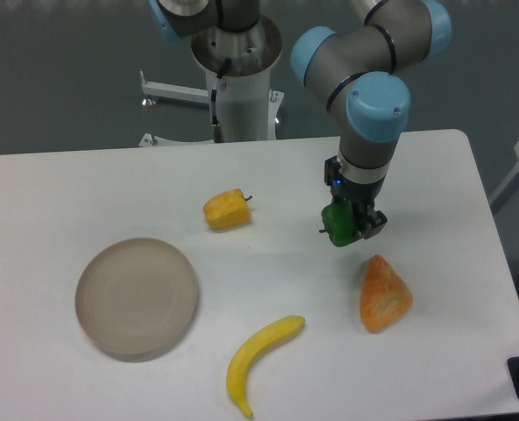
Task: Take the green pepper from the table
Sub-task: 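Lift the green pepper up and carry it back toward the start pose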
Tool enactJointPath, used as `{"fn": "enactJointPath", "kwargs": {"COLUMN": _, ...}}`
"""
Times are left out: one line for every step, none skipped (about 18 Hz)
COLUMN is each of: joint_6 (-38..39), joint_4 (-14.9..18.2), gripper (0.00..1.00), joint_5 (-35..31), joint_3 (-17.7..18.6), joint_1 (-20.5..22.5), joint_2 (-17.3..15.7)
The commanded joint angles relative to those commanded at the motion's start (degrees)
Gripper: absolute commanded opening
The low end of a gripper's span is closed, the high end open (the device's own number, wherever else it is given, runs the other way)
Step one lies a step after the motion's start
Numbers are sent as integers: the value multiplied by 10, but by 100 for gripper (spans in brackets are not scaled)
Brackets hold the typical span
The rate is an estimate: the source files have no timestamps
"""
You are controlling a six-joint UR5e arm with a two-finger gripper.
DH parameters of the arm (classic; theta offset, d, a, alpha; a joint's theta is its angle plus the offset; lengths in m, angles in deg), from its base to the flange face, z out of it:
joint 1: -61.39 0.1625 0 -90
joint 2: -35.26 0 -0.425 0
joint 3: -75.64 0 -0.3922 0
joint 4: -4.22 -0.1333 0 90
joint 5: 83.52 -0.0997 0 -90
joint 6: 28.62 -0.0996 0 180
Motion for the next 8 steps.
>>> {"fn": "enactJointPath", "kwargs": {"joint_6": -2, "joint_4": -1, "gripper": 22, "joint_5": 1, "joint_3": -3, "joint_1": 0, "joint_2": 2}}
{"fn": "enactJointPath", "kwargs": {"joint_6": -2, "joint_4": -1, "gripper": 22, "joint_5": 3, "joint_3": -5, "joint_1": 0, "joint_2": 2}}
{"fn": "enactJointPath", "kwargs": {"joint_6": -2, "joint_4": 0, "gripper": 22, "joint_5": 4, "joint_3": -7, "joint_1": 0, "joint_2": 2}}
{"fn": "enactJointPath", "kwargs": {"joint_6": -2, "joint_4": 0, "gripper": 22, "joint_5": 4, "joint_3": -7, "joint_1": 0, "joint_2": 3}}
{"fn": "enactJointPath", "kwargs": {"joint_6": -2, "joint_4": 1, "gripper": 22, "joint_5": 4, "joint_3": -7, "joint_1": 0, "joint_2": 2}}
{"fn": "enactJointPath", "kwargs": {"joint_6": -2, "joint_4": 1, "gripper": 22, "joint_5": 4, "joint_3": -6, "joint_1": 0, "joint_2": 2}}
{"fn": "enactJointPath", "kwargs": {"joint_6": -2, "joint_4": 1, "gripper": 22, "joint_5": 4, "joint_3": -6, "joint_1": 0, "joint_2": 3}}
{"fn": "enactJointPath", "kwargs": {"joint_6": -2, "joint_4": 1, "gripper": 22, "joint_5": 4, "joint_3": -6, "joint_1": 0, "joint_2": 3}}
